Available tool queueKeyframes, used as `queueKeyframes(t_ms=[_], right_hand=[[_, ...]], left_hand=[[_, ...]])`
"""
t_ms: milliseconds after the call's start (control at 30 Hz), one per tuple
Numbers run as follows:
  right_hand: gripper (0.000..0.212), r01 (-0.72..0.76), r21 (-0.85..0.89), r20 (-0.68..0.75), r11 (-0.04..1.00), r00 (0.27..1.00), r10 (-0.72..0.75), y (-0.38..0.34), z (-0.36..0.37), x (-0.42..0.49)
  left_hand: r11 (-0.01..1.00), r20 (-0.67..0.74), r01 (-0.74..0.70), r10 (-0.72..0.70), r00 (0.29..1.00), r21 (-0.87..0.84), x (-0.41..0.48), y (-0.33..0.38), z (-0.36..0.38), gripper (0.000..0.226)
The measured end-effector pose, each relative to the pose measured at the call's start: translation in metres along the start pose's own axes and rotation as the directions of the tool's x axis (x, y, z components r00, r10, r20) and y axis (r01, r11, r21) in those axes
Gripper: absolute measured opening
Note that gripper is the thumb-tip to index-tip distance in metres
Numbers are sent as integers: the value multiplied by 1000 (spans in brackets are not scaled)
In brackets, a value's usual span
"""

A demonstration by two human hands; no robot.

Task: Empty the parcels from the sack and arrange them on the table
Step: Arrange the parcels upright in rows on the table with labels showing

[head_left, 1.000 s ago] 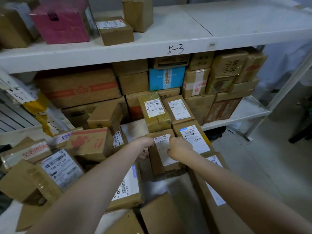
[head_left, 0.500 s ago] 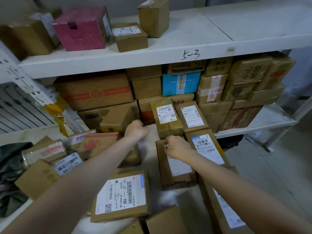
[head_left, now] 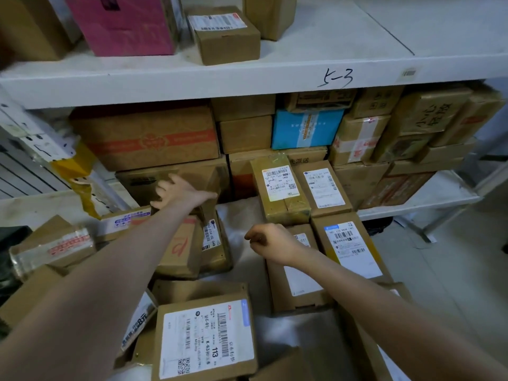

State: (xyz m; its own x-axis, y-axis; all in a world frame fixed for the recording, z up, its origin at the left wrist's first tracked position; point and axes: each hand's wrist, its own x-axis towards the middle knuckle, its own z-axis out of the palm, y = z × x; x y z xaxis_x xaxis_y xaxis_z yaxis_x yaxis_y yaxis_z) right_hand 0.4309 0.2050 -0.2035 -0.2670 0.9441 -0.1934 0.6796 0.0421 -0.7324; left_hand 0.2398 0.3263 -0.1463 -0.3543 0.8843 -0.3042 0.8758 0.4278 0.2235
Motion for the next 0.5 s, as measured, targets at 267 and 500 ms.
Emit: queueKeyframes(t_ms=[267, 500], right_hand=[[26, -80, 91, -71, 993, 994, 86, 0, 6, 31], [38, -119, 462, -152, 879, 966, 211, -30, 18, 47]], left_hand=[[987, -2, -36, 36, 999, -158, 20, 4, 9, 101], [945, -90, -130, 107, 990, -300, -2, -5, -15, 113]])
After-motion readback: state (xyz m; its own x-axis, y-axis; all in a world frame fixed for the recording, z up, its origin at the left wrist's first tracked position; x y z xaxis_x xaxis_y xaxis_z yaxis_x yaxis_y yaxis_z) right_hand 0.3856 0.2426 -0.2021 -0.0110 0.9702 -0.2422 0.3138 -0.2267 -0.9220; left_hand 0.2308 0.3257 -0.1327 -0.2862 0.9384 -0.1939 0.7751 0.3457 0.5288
